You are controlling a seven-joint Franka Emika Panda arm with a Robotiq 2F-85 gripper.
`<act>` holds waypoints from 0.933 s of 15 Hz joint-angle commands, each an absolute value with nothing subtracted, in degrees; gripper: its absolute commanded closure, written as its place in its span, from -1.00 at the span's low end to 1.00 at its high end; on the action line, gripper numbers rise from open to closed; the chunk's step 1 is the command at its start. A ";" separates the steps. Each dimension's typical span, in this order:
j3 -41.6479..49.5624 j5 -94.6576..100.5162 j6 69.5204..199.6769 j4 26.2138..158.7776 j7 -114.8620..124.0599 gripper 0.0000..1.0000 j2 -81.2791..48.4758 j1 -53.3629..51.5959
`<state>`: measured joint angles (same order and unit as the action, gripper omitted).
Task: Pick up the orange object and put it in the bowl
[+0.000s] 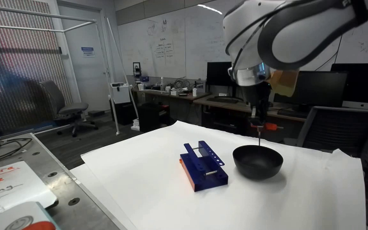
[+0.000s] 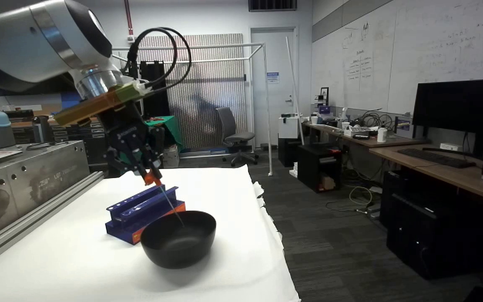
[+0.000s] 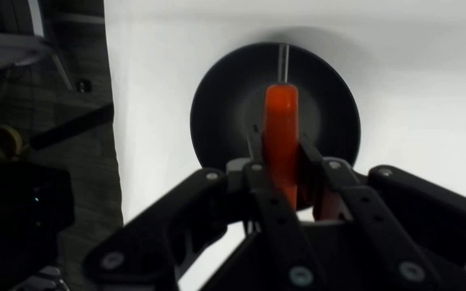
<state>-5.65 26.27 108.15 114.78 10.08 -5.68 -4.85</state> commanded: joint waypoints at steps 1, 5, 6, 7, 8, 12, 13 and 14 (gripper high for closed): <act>-4.80 29.36 101.99 116.73 19.21 0.81 -6.98 -6.12; -4.84 27.09 97.91 115.64 20.67 0.77 -10.62 -6.28; -4.87 26.75 97.64 115.36 20.84 0.77 -11.39 -6.43; -4.90 26.38 97.57 114.89 20.93 0.77 -12.20 -6.60; -4.94 25.93 97.63 114.53 21.16 0.75 -12.87 -6.79; -5.03 22.67 98.16 112.74 21.09 -0.21 -14.81 -7.40; -5.02 21.78 98.51 112.50 20.74 -0.35 -14.96 -7.47; -5.03 20.78 98.73 112.24 20.51 -0.54 -15.04 -7.54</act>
